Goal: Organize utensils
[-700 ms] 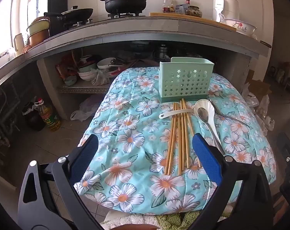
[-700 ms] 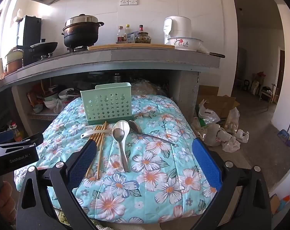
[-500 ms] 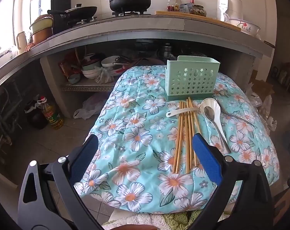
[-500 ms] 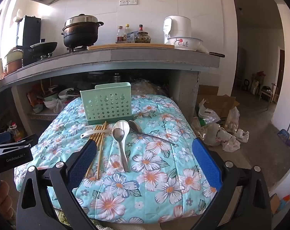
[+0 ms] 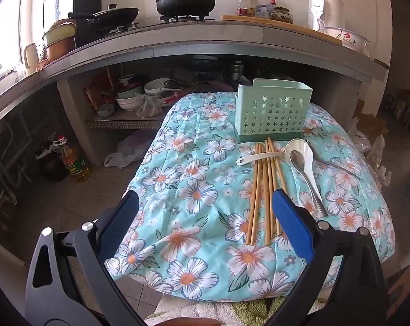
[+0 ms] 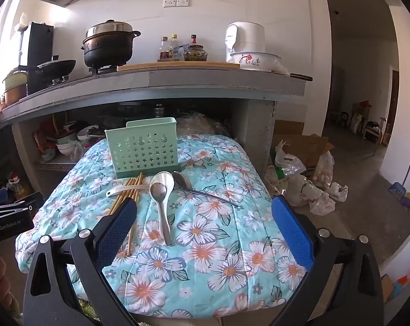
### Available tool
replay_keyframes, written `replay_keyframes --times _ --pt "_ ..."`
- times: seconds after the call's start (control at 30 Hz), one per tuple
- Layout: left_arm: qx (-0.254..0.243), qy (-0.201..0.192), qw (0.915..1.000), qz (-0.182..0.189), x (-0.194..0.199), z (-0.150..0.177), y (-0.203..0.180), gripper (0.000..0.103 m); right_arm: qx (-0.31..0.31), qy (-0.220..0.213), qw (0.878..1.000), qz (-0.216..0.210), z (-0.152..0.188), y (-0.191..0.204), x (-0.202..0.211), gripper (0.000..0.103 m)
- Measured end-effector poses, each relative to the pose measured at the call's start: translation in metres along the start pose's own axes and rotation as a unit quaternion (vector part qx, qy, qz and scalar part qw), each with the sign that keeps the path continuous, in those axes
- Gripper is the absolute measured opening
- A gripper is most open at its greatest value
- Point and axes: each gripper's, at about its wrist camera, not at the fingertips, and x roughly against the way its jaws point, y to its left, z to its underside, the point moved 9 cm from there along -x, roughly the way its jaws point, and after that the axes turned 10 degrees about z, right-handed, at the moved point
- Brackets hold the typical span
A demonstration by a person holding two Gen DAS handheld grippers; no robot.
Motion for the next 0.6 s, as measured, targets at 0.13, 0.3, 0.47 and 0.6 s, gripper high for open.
replay_keyframes --times 0.13,0.3,0.47,0.6 --pt "0.001 0.007 1.0 0.0 -0.0004 0.0001 -0.0009 0.095 0.003 0.002 1.0 0.001 0.0006 -0.0011 -0.0013 0.097" --pt "0.002 0.009 1.0 0.0 -0.0016 0.0003 -0.0012 0.095 0.007 0.006 1.0 0.001 0.0026 0.0001 -0.0018 0.097" --pt "0.002 0.008 1.0 0.001 -0.0016 0.0007 -0.0009 0.095 0.007 0.007 1.0 0.0 0.003 0.0003 -0.0021 0.097" --pt "0.003 0.008 1.0 0.001 -0.0016 0.0011 -0.0007 0.095 0.008 0.008 1.0 -0.001 0.0035 0.0002 -0.002 0.097"
